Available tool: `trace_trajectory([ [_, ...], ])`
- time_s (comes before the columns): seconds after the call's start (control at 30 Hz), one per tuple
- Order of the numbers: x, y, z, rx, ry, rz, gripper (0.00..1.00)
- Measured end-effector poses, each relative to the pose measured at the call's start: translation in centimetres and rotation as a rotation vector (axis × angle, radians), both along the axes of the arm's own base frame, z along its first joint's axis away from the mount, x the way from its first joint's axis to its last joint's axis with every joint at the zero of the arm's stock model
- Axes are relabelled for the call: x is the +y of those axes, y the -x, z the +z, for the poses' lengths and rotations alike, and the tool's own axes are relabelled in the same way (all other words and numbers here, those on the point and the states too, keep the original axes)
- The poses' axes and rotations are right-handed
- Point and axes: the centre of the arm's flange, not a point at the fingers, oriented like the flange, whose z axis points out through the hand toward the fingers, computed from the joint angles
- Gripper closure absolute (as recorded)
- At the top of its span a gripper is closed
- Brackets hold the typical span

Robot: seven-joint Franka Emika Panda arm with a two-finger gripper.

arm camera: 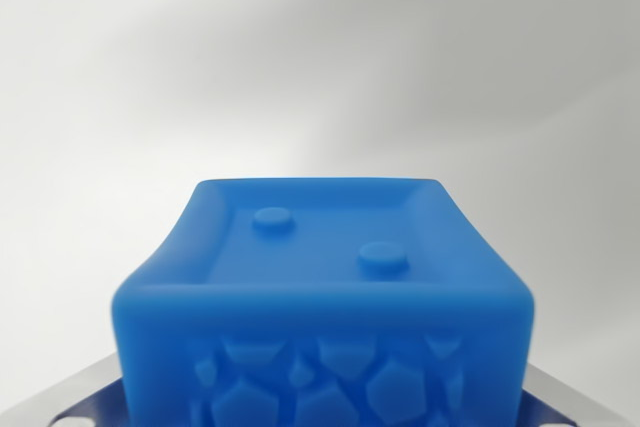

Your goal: Stack cube

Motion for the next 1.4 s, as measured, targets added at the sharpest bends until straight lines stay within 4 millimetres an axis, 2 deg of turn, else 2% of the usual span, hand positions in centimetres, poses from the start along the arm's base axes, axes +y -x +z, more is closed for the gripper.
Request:
trace_trajectory([
  [1.4,-6.6,4.9,0.5,0.000,0.000,0.059,1.00],
])
